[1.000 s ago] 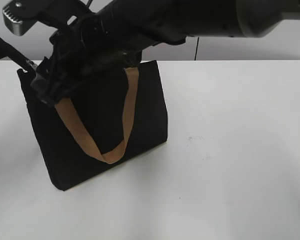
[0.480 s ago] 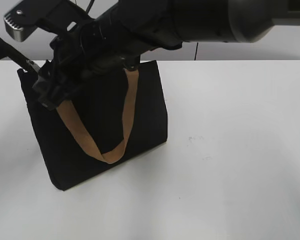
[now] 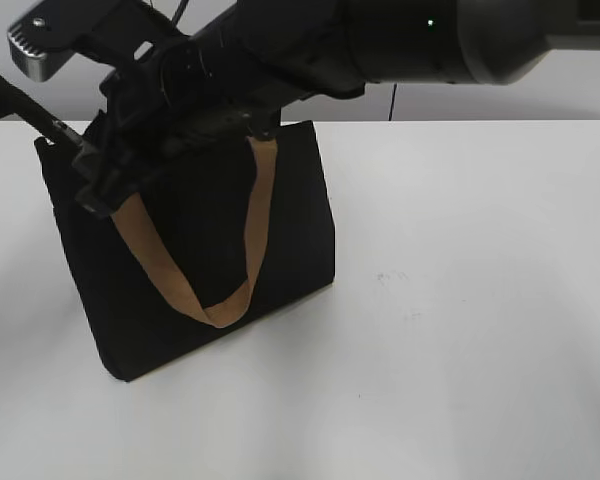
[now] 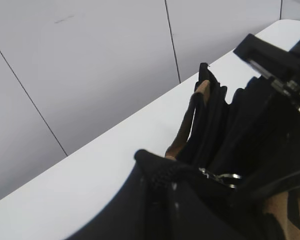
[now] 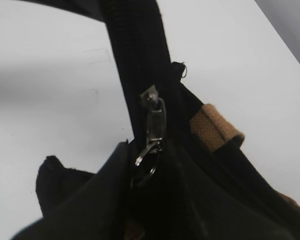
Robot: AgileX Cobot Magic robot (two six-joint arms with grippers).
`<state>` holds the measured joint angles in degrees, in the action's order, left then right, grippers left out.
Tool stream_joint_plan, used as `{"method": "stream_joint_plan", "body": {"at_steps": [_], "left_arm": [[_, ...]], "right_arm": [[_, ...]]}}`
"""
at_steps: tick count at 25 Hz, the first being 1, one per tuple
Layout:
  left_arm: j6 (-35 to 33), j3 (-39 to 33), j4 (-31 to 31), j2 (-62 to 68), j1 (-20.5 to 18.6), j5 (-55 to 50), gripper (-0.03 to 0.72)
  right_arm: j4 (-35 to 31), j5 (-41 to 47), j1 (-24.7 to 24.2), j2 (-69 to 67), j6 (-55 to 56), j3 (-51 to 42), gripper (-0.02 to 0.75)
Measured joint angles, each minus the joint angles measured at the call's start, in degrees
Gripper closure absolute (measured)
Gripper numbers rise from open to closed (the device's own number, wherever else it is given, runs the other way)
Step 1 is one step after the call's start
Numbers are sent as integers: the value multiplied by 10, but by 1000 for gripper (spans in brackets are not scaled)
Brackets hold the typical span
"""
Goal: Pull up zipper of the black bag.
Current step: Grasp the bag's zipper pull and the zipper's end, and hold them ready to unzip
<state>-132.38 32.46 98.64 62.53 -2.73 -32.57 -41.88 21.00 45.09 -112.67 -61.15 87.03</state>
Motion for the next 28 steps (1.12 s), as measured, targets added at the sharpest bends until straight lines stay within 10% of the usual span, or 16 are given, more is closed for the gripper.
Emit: {"method": "stream_joint_plan", "body": {"at_steps": [13,20,28], "left_arm": [[0,0,0,0,0,1,663],[0,0,0,0,0,1,663],[2,0,-1,0,0,10,663]], "right_arm": [[1,0,0,9,0,0,559],[14,19,-3,9,0,0,729],[49,22,-4,10,0,0,738]]}}
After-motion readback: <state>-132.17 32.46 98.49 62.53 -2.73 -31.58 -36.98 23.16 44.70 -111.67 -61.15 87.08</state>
